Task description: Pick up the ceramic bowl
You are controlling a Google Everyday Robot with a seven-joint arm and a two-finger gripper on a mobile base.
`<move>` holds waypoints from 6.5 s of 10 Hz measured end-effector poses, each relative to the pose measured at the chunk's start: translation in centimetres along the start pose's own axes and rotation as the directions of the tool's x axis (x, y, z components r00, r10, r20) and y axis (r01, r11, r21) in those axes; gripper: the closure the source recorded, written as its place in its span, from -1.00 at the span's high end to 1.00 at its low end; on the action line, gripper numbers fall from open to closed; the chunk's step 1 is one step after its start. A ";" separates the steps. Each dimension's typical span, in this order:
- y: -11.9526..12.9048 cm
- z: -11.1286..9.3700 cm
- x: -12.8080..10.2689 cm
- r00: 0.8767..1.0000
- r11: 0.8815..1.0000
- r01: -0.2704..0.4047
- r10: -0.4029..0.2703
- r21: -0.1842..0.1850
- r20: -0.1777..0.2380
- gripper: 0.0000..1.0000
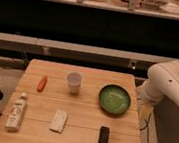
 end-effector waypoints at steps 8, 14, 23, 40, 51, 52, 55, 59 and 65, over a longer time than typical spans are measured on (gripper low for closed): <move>0.0 0.0 0.0 1.000 1.000 0.000 0.000 0.000 0.000 0.60; 0.0 0.0 0.0 1.000 1.000 0.000 0.000 0.000 0.000 0.60; 0.0 0.0 0.0 1.000 1.000 0.000 0.000 0.000 0.000 0.60; -0.9 7.4 -2.4 0.996 0.997 0.083 -0.083 0.003 0.021 0.60; -0.9 12.8 -2.5 0.989 0.991 0.135 -0.135 0.001 0.052 0.60; -0.9 13.0 -2.4 0.989 0.990 0.138 -0.138 0.001 0.052 0.60; -0.9 13.5 -2.4 0.988 0.990 0.143 -0.143 -0.003 0.052 0.60; -1.0 14.3 -2.6 0.989 0.990 0.140 -0.140 -0.009 0.054 0.60; -1.1 15.1 -2.7 0.987 0.988 0.150 -0.149 -0.020 0.055 0.60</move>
